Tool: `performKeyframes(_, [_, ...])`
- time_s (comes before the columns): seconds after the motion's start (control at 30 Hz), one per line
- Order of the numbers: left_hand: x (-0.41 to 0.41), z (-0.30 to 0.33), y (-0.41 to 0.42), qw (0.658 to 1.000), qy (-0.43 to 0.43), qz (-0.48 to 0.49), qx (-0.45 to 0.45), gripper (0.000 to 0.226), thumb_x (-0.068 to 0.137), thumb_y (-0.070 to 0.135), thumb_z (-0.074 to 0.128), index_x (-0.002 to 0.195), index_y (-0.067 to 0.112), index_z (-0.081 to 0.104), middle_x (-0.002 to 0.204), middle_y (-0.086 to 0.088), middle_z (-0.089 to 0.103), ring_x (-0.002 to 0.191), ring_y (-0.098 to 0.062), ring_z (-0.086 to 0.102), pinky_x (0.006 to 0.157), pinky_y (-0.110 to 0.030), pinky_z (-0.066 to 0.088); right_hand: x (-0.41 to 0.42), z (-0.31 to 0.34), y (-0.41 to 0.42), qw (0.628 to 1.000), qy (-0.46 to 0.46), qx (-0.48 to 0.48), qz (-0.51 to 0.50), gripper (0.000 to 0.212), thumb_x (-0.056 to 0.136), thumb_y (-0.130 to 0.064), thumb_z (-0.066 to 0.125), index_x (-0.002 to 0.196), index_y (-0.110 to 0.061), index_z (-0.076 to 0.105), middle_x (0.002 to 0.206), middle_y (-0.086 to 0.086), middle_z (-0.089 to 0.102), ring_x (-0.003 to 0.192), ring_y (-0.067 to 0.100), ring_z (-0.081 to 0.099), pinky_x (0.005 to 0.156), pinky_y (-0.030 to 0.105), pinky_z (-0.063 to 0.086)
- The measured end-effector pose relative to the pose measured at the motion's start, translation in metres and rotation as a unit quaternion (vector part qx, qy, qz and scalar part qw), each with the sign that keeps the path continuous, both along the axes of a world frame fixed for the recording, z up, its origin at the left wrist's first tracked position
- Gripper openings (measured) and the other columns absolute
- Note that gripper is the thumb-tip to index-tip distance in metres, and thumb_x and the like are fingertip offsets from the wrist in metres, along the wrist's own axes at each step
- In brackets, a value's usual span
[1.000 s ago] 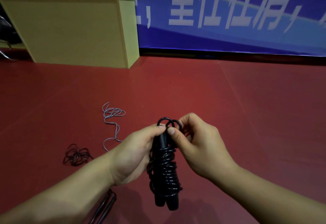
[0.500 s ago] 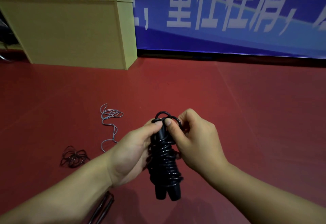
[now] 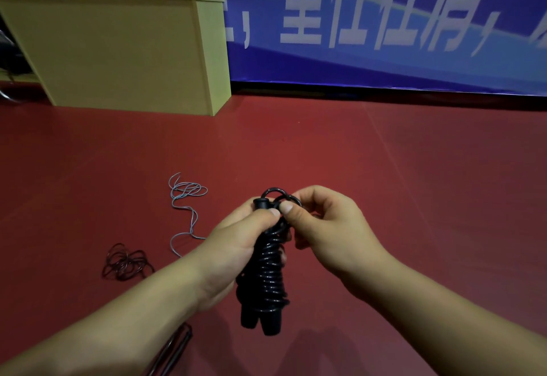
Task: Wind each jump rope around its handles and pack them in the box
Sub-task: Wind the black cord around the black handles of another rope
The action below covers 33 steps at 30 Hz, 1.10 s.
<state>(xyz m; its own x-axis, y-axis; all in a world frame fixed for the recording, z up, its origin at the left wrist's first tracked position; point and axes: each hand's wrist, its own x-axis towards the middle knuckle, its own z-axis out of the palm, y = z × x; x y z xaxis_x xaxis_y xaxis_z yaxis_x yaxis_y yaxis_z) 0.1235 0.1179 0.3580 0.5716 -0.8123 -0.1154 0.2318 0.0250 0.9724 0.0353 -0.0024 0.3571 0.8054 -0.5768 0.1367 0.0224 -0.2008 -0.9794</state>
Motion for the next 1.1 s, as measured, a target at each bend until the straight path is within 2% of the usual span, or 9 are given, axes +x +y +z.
performKeyframes(0.13, [0.005,0.000,0.000,1.000,-0.006,0.007,0.011,0.019,0.097,0.017,0.049,0.108,0.015,0.065,0.076,-0.003,0.060,0.060,-0.019,0.056,0.057,-0.028,0.045,-0.003,-0.001,0.001,0.997,0.009,0.056,0.043,0.007,0.091,-0.016,0.066,0.089,-0.009,0.064,0.063,-0.004,0.059,0.054,0.011,0.053,0.057,0.029,0.048])
performKeyframes(0.27, [0.008,-0.002,0.004,0.999,-0.020,-0.014,0.022,0.019,0.095,0.020,0.051,0.108,0.017,0.065,0.075,-0.001,0.064,0.061,-0.017,0.057,0.055,-0.025,0.047,-0.006,-0.001,-0.001,0.995,0.035,0.057,0.073,0.004,0.091,-0.012,0.066,0.094,-0.008,0.065,0.071,-0.002,0.060,0.061,0.010,0.055,0.060,0.026,0.050])
performKeyframes(0.43, [0.008,-0.005,0.005,0.998,-0.042,-0.048,0.017,0.040,0.082,0.034,0.056,0.117,0.014,0.060,0.076,0.001,0.063,0.062,-0.014,0.057,0.058,-0.024,0.048,-0.006,0.001,-0.003,0.996,0.043,0.037,0.072,0.004,0.090,-0.012,0.067,0.091,-0.009,0.065,0.072,-0.002,0.063,0.062,0.009,0.056,0.061,0.026,0.050])
performKeyframes(0.53, [0.011,-0.006,0.007,0.998,-0.052,-0.045,0.017,0.040,0.083,0.036,0.056,0.116,0.015,0.059,0.077,0.001,0.062,0.062,-0.014,0.058,0.057,-0.024,0.049,-0.005,0.003,-0.005,0.993,0.028,0.071,0.085,0.010,0.092,-0.016,0.065,0.086,-0.009,0.068,0.070,0.000,0.063,0.065,0.012,0.054,0.062,0.027,0.048])
performKeyframes(0.63, [0.014,-0.008,0.008,0.991,-0.124,-0.051,0.019,0.035,0.093,0.042,0.056,0.114,0.014,0.057,0.082,0.003,0.065,0.064,-0.014,0.058,0.058,-0.024,0.049,-0.005,0.007,-0.007,0.984,0.040,0.149,0.084,0.028,0.098,-0.023,0.054,0.080,-0.007,0.068,0.068,0.000,0.064,0.062,0.012,0.051,0.062,0.028,0.047])
performKeyframes(0.77, [0.018,-0.015,0.010,0.971,-0.232,-0.054,0.035,0.040,0.086,0.056,0.052,0.110,0.025,0.057,0.085,0.010,0.068,0.066,-0.012,0.061,0.062,-0.028,0.049,-0.006,0.009,-0.008,0.970,0.089,0.201,0.102,0.034,0.095,-0.029,0.058,0.066,-0.012,0.055,0.062,0.000,0.060,0.057,0.011,0.049,0.062,0.028,0.046])
performKeyframes(0.9, [0.023,-0.018,0.012,0.958,-0.280,-0.036,0.043,0.064,0.068,0.086,0.052,0.108,0.036,0.058,0.078,0.008,0.065,0.068,-0.017,0.063,0.063,-0.040,0.051,-0.007,0.010,-0.008,0.945,0.097,0.291,0.115,0.023,0.094,-0.030,0.059,0.076,-0.016,0.054,0.065,-0.001,0.054,0.058,0.011,0.048,0.065,0.030,0.047])
performKeyframes(1.0, [0.024,-0.018,0.011,0.953,-0.299,-0.042,0.037,0.070,0.068,0.087,0.052,0.111,0.033,0.059,0.082,0.006,0.067,0.070,-0.017,0.062,0.070,-0.051,0.052,-0.007,0.009,-0.008,0.938,0.092,0.313,0.117,0.019,0.097,-0.021,0.053,0.084,-0.013,0.064,0.071,0.001,0.059,0.057,0.010,0.049,0.065,0.030,0.046])
performKeyframes(1.1, [0.023,-0.018,0.009,0.948,-0.314,-0.043,0.038,0.064,0.069,0.086,0.051,0.108,0.035,0.060,0.079,0.007,0.066,0.072,-0.019,0.063,0.071,-0.056,0.051,-0.008,0.009,-0.008,0.937,0.093,0.309,0.132,0.016,0.096,-0.020,0.057,0.104,-0.012,0.068,0.079,0.002,0.062,0.058,0.010,0.050,0.064,0.029,0.048])
